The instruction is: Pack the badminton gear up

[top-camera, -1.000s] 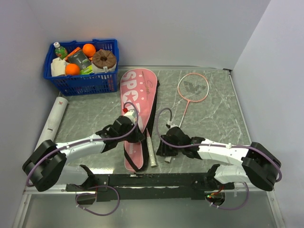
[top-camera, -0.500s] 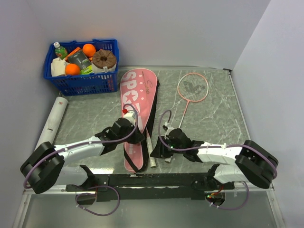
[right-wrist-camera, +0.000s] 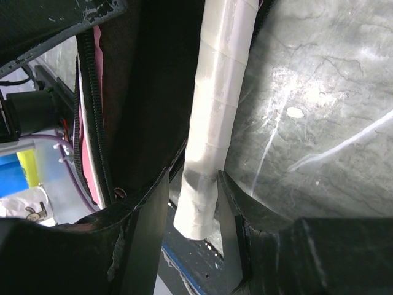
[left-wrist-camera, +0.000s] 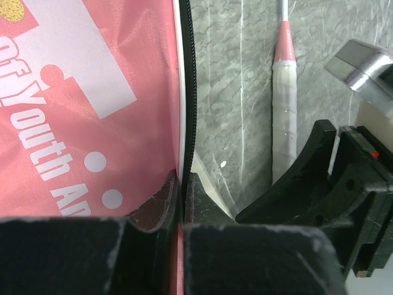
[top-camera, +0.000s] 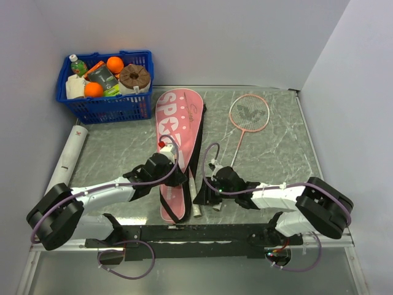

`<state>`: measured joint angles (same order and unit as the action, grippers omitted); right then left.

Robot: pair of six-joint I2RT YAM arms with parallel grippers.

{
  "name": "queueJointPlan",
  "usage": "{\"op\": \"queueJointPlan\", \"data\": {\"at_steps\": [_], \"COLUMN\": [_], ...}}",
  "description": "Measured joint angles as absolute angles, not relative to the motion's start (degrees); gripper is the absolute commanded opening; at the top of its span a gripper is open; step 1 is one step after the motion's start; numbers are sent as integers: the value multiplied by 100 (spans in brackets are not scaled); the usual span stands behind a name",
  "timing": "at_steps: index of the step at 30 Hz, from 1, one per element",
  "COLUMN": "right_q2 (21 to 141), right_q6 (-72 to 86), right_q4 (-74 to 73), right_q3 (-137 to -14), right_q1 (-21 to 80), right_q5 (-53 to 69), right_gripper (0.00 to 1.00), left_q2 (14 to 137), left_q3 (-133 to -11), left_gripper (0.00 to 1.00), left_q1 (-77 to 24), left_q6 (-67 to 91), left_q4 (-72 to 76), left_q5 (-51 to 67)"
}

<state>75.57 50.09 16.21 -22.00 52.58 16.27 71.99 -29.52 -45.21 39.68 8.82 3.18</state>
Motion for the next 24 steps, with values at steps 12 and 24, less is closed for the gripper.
{"op": "queueJointPlan", "data": {"at_steps": [12, 24], "right_q2": [8388, 8390], "right_q6": [5374, 5465], "right_q4": [2421, 2182], "right_q3": [-2193, -2606], "right_q1": [5284, 5371], "right_q5": [1918, 2005], "right_gripper": [33, 31], "left_q2": [7199, 7199], "left_q3": [-2915, -2733], "left_gripper": [1, 1], "left_q1": [-4525, -4574], "left_q6": [3964, 3983], "left_q4": [893, 1138], "left_q5": [314, 204]}}
